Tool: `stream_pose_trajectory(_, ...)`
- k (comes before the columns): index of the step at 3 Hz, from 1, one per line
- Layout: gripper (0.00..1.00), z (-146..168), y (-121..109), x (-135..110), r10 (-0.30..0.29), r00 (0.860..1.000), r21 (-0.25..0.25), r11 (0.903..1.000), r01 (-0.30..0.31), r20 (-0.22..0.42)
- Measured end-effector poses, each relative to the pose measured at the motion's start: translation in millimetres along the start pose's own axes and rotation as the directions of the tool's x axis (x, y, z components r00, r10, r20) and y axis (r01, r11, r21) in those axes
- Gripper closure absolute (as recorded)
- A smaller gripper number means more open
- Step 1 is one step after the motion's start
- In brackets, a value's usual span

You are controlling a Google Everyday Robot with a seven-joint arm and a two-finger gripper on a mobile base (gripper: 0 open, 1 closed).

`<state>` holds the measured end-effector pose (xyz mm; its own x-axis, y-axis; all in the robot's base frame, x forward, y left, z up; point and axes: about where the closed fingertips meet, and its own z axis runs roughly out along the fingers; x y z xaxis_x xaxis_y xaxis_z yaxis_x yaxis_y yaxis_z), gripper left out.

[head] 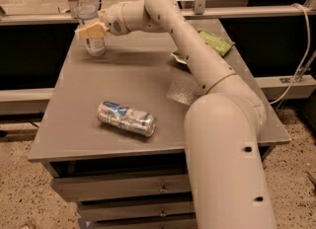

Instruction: Move blue plastic bottle near redbull can

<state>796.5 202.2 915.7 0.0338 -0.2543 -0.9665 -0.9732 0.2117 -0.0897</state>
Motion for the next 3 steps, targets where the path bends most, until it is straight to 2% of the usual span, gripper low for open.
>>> stream_pose_trajectory(1,0.71,-12.8,5.2,0.0,0.016,0.999,-0.015,0.9998,-0.016,-0.031)
stream_pose_trajectory(2,0.95,-45.7,15.9,-6.2,0.03,0.997,-0.005,0.9995,-0.031,-0.064)
stream_pose_trajectory(3,1.0,-86.8,36.2,-12.0,0.057,0.995,0.028,0.9981,-0.055,-0.077)
